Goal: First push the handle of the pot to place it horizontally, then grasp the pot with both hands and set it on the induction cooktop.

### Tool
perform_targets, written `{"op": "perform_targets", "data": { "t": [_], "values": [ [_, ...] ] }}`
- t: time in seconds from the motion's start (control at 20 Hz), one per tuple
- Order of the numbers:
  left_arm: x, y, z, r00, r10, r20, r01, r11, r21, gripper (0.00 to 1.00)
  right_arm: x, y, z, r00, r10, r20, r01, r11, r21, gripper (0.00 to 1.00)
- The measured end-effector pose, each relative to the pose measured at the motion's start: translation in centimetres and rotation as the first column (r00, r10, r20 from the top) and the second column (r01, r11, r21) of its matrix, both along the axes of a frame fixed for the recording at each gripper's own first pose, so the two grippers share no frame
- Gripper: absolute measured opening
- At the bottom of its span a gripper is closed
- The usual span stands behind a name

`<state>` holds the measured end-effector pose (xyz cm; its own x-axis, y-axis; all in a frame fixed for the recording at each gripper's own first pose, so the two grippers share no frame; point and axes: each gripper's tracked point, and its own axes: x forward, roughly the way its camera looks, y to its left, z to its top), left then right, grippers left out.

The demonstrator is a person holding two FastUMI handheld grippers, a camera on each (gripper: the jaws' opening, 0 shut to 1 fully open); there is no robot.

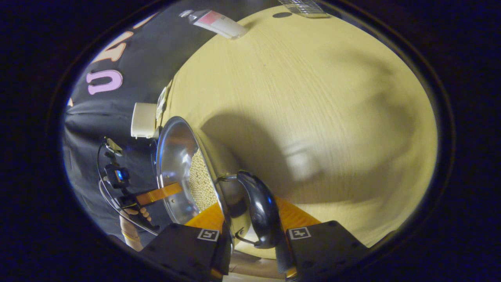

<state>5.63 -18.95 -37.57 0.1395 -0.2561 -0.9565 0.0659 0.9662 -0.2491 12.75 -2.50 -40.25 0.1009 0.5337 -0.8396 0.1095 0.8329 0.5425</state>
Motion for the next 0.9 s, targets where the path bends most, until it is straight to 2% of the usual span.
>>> {"op": "perform_targets", "data": {
  "t": [0.25, 0.4, 0.45, 0.55, 0.6, 0.65, 0.7, 0.8, 0.85, 0.9],
  "values": [
    [-0.9, -0.5, 2.1, 1.000, -0.022, 0.007, 0.022, 1.000, 0.002, 0.56, -1.2, -1.0, 2.6, 0.999, 0.000, 0.033, 0.000, 1.000, 0.007, 0.48],
    [-1.7, -0.2, 3.0, 1.000, -0.025, 0.010, 0.025, 1.000, -0.013, 0.58, -1.8, -0.9, 3.8, 0.998, -0.006, 0.058, 0.006, 1.000, 0.000, 0.48],
    [-1.7, -0.1, 3.2, 0.999, -0.030, 0.016, 0.030, 0.999, -0.018, 0.59, -2.2, -0.8, 4.2, 0.998, -0.008, 0.066, 0.008, 1.000, -0.003, 0.42],
    [-1.6, 0.5, 3.8, 0.999, -0.039, 0.034, 0.040, 0.999, -0.030, 0.59, -2.7, -0.4, 5.1, 0.996, -0.014, 0.087, 0.015, 1.000, -0.008, 0.42],
    [-1.6, 1.0, 4.1, 0.998, -0.044, 0.042, 0.046, 0.998, -0.035, 0.58, -2.9, -0.1, 5.4, 0.995, -0.018, 0.096, 0.020, 1.000, -0.013, 0.48],
    [-1.3, 1.5, 4.3, 0.998, -0.051, 0.048, 0.053, 0.998, -0.041, 0.59, -3.2, 0.2, 5.9, 0.994, -0.026, 0.105, 0.028, 0.999, -0.019, 0.48],
    [-1.0, 2.1, 4.6, 0.996, -0.064, 0.055, 0.066, 0.997, -0.048, 0.59, -3.4, 0.8, 6.3, 0.993, -0.035, 0.114, 0.038, 0.999, -0.025, 0.42],
    [-0.2, 3.3, 5.0, 0.993, -0.093, 0.070, 0.098, 0.993, -0.068, 0.59, -3.7, 2.6, 7.1, 0.989, -0.062, 0.137, 0.068, 0.997, -0.033, 0.42],
    [0.3, 4.1, 5.2, 0.991, -0.107, 0.074, 0.113, 0.991, -0.076, 0.59, -3.9, 3.6, 7.6, 0.986, -0.079, 0.149, 0.085, 0.996, -0.039, 0.48],
    [0.8, 5.1, 5.5, 0.989, -0.123, 0.079, 0.129, 0.988, -0.082, 0.59, -3.9, 4.6, 8.1, 0.982, -0.096, 0.162, 0.104, 0.994, -0.045, 0.48]
  ]
}}
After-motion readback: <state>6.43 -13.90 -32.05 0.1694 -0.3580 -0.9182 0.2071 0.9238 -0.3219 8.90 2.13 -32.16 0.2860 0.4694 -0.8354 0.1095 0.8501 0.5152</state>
